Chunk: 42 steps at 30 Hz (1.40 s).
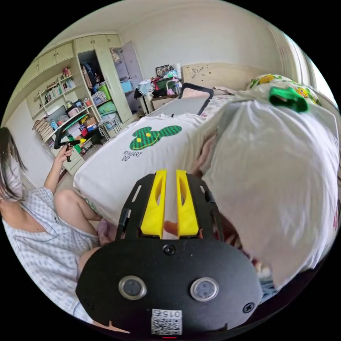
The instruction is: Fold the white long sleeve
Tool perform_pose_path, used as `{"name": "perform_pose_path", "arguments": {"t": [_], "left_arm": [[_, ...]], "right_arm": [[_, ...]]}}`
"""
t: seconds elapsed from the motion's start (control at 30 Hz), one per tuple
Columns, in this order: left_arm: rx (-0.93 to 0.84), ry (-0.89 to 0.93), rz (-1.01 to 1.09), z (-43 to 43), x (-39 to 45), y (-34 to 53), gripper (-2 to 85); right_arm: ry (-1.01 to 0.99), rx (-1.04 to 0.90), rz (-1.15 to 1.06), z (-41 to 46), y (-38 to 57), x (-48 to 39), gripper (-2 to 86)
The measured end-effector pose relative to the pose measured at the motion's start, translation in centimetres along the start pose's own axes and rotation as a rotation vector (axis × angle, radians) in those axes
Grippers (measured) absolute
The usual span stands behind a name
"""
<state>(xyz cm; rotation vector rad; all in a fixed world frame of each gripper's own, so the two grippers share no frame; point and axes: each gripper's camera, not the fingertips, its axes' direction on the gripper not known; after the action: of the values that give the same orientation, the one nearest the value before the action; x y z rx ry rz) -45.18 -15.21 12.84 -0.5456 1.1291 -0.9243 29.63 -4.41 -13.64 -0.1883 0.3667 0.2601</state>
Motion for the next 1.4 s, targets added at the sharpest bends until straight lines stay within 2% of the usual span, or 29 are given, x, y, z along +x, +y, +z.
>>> {"name": "perform_pose_path", "arguments": {"t": [0.17,0.27,0.47,0.53,0.6,0.67,0.73,0.93,1.0,1.03,1.13,1.27,1.4], "left_arm": [[-0.029,0.003,-0.044,9.2,-2.0,-8.8,6.8],[-0.091,0.013,-0.073,15.1,-3.3,-14.0,7.5],[-0.166,-0.017,-0.11,23.6,-5.6,-20.4,8.7],[-0.184,-0.036,-0.115,25.4,-6.3,-21.2,8.1],[-0.199,-0.099,-0.138,26.9,-7.6,-21.8,7.4],[-0.178,-0.088,-0.135,27.2,-8.4,-22.0,6.5],[-0.17,-0.073,-0.152,27.4,-9.3,-22.1,5.3],[-0.154,-0.091,-0.152,28.1,-10.3,-23.0,3.7],[-0.18,-0.231,-0.184,28.5,-10.2,-23.2,2.3],[-0.182,-0.227,-0.171,28.5,-10.1,-23.3,1.8],[-0.161,-0.133,-0.101,26.5,-9.9,-22.8,6.4],[-0.271,-0.158,-0.07,24.0,-11.0,-19.4,13.5],[-0.197,-0.188,-0.139,22.1,-13.8,-15.4,10.0]], "right_arm": [[-0.093,0.0,0.017,6.8,-10.2,1.4,5.8],[-0.075,0.008,0.057,10.8,-15.7,2.7,6.3],[-0.055,-0.124,0.12,20.2,-24.0,5.8,6.7],[-0.02,-0.179,0.134,23.0,-25.7,6.3,6.8],[0.128,-0.239,0.159,26.0,-27.4,6.8,6.9],[0.244,-0.271,0.183,27.5,-28.3,7.1,6.6],[0.243,-0.247,0.171,28.0,-28.9,7.2,6.2],[0.119,-0.18,0.25,28.8,-29.7,9.6,4.8],[0.058,-0.165,0.303,28.9,-29.7,10.8,5.0],[0.047,-0.163,0.31,28.8,-29.6,10.9,5.1],[0.035,-0.166,0.283,28.0,-29.3,10.8,5.4],[0.206,-0.195,0.192,26.0,-28.2,10.0,6.8],[0.226,-0.233,0.212,25.0,-26.7,11.2,6.9]]}}
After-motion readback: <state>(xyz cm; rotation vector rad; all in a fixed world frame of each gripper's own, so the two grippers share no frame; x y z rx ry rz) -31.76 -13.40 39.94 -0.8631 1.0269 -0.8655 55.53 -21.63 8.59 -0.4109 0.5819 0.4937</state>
